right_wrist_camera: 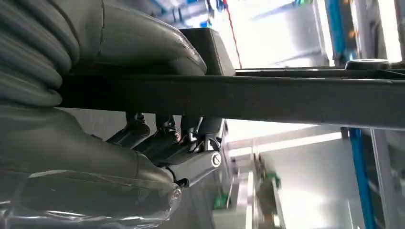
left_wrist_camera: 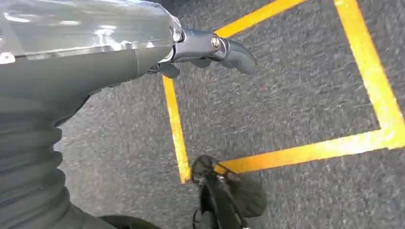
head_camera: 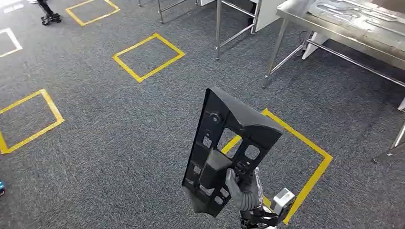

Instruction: Take the parts from the cabinet and place them on the table.

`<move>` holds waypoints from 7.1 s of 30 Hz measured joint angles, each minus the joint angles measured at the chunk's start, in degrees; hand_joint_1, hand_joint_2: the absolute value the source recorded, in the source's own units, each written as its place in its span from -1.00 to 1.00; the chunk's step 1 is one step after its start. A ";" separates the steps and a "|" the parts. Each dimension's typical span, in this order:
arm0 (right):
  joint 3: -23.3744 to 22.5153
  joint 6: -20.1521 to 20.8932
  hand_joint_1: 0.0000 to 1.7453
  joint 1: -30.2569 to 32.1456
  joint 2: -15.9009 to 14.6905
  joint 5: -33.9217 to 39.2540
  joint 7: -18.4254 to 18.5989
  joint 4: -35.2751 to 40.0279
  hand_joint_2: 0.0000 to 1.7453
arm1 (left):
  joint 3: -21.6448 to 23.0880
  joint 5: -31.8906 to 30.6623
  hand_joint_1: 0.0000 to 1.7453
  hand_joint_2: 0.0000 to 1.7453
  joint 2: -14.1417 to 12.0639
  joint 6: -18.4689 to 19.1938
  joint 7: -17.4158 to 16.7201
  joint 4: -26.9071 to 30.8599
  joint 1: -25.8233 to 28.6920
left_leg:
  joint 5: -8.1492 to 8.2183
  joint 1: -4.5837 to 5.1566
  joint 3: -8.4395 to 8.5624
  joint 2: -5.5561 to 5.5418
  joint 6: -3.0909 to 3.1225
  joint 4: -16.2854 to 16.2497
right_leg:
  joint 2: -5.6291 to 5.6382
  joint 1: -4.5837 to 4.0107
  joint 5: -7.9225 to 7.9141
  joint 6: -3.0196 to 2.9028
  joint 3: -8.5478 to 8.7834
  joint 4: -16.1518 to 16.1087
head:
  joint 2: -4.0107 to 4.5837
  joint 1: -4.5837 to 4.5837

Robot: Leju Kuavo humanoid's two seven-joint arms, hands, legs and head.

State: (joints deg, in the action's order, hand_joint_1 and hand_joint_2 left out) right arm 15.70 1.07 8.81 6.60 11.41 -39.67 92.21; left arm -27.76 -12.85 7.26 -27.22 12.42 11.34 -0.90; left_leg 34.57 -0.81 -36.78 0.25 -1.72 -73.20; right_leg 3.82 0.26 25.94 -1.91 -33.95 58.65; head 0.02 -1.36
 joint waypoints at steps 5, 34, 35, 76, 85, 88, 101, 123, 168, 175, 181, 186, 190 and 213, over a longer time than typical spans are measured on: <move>-3.64 0.02 1.00 1.79 -0.26 -0.42 -0.02 2.28 1.00 | 0.02 -1.25 -1.00 1.00 -1.20 2.24 -0.96 0.00 -0.22 | -6.65 0.16 6.74 -5.45 1.11 15.99 | 3.72 0.23 -0.39 0.93 -0.54 0.25 | 0.00 -0.04; -14.74 -2.16 1.00 9.54 1.46 -8.52 -0.04 15.28 1.00 | -0.09 -1.90 -1.00 1.00 -3.54 9.05 5.57 0.02 0.19 | -5.69 0.02 6.99 -6.83 1.88 15.44 | 2.59 0.06 0.25 0.54 0.20 0.14 | 0.00 -0.02; -14.78 -2.16 1.00 9.38 1.51 -8.52 0.00 15.30 1.00 | -0.07 -2.03 -1.00 1.00 -3.48 9.05 5.61 0.00 0.23 | -6.05 0.17 7.02 -6.38 1.52 16.27 | 3.63 0.28 0.03 0.92 -0.21 0.30 | 0.00 -0.04; -13.60 -22.03 1.00 1.34 -4.51 -17.68 7.85 11.56 1.00 | -0.17 -4.02 -1.00 1.00 -4.29 12.79 4.19 0.02 -0.03 | -3.89 0.21 10.00 -0.16 3.37 16.58 | -3.39 0.67 7.07 4.02 -8.66 16.61 | 0.00 0.15; -14.21 -23.52 1.00 -5.66 -8.59 -16.02 10.82 8.42 1.00 | -0.17 -4.77 -1.00 1.00 -4.31 13.34 3.89 0.00 -0.44 | -1.48 0.42 13.59 0.21 1.02 13.79 | -3.37 0.40 -0.95 0.97 -2.52 1.18 | -0.02 0.07; -14.91 -24.04 1.00 -8.41 -10.41 -15.32 11.26 7.52 1.00 | -0.17 -5.14 -1.00 1.00 -4.22 13.95 3.95 -0.02 -0.46 | 0.31 0.24 4.86 0.01 0.47 0.82 | -3.46 0.40 0.62 0.31 -0.26 0.65 | -0.02 -0.04; -16.60 -27.80 1.00 -13.21 -13.79 -17.57 14.89 4.77 1.00 | -0.18 -5.79 -1.00 1.00 -4.44 14.93 3.80 -0.07 0.35 | -8.42 0.45 3.42 -0.34 3.83 14.61 | -3.13 0.36 5.39 3.32 6.39 4.18 | 0.00 0.02; -14.08 -16.70 1.00 -39.83 -20.04 -15.98 20.11 -9.50 1.00 | -0.98 -6.84 -1.00 1.00 -4.11 15.24 3.58 -0.13 -0.26 | 4.26 0.40 -4.30 -0.48 0.94 -1.27 | -3.21 0.43 3.80 0.86 4.24 -0.32 | 0.00 0.02; -5.12 -14.36 1.00 -54.71 -19.41 -20.81 23.10 -26.71 1.00 | -4.90 -5.14 -1.00 1.00 -2.78 14.67 3.19 -0.59 0.06 | -9.54 0.64 4.86 -1.66 4.23 16.98 | -3.46 0.81 14.23 4.35 -6.48 15.43 | 0.00 0.02; -4.70 -14.34 1.00 -53.82 -19.30 -21.33 22.86 -28.72 1.00 | -5.29 -5.36 -1.00 1.00 -2.52 13.97 3.16 -0.68 0.24 | -2.10 0.88 11.86 -2.05 2.06 16.33 | -3.88 0.18 -6.69 2.40 -7.21 1.04 | 0.00 -0.03; -4.55 -14.67 1.00 -54.39 -19.04 -23.19 22.99 -28.08 1.00 | -5.35 -6.19 -1.00 1.00 -2.45 14.08 3.86 -0.68 -0.66 | -0.54 0.55 1.66 -0.91 0.41 -0.01 | -3.79 0.36 -3.66 0.30 -4.00 -0.22 | 0.00 0.09; -4.49 -14.67 1.00 -54.16 -18.69 -24.46 23.82 -28.11 1.00 | -5.40 -6.30 -1.00 1.00 -2.47 14.58 3.99 -0.68 -0.62 | -5.79 0.59 -0.38 -0.70 0.70 8.06 | -3.49 0.16 -0.77 0.43 -0.63 -0.04 | 0.00 0.09; -4.42 -14.71 1.00 -53.94 -18.30 -25.63 24.41 -28.19 1.00 | -5.53 -6.38 -1.00 1.00 -2.52 14.74 3.86 -0.68 -0.72 | -11.11 1.31 0.84 -0.60 2.46 14.98 | -3.38 0.07 0.17 1.38 -0.03 -0.30 | -0.02 0.09; 7.30 -19.10 1.00 -72.14 -3.34 -62.76 33.09 -52.37 1.00 | -5.62 -9.55 -1.00 1.00 -2.54 15.96 2.70 -0.66 -1.96 | -0.32 -0.29 -6.02 -0.54 -0.19 -4.18 | -3.59 0.88 -0.73 0.98 -2.90 1.72 | 0.00 -0.09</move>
State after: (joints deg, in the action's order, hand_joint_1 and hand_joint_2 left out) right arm 23.00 -18.03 -63.33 3.26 -51.35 -6.58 39.84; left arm -33.38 -22.40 4.72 -11.26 15.12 10.69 -2.86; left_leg 34.25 -1.10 -42.79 -0.29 -1.91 -77.38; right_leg 0.23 1.14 25.21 -0.93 -36.85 60.36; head 0.02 -1.44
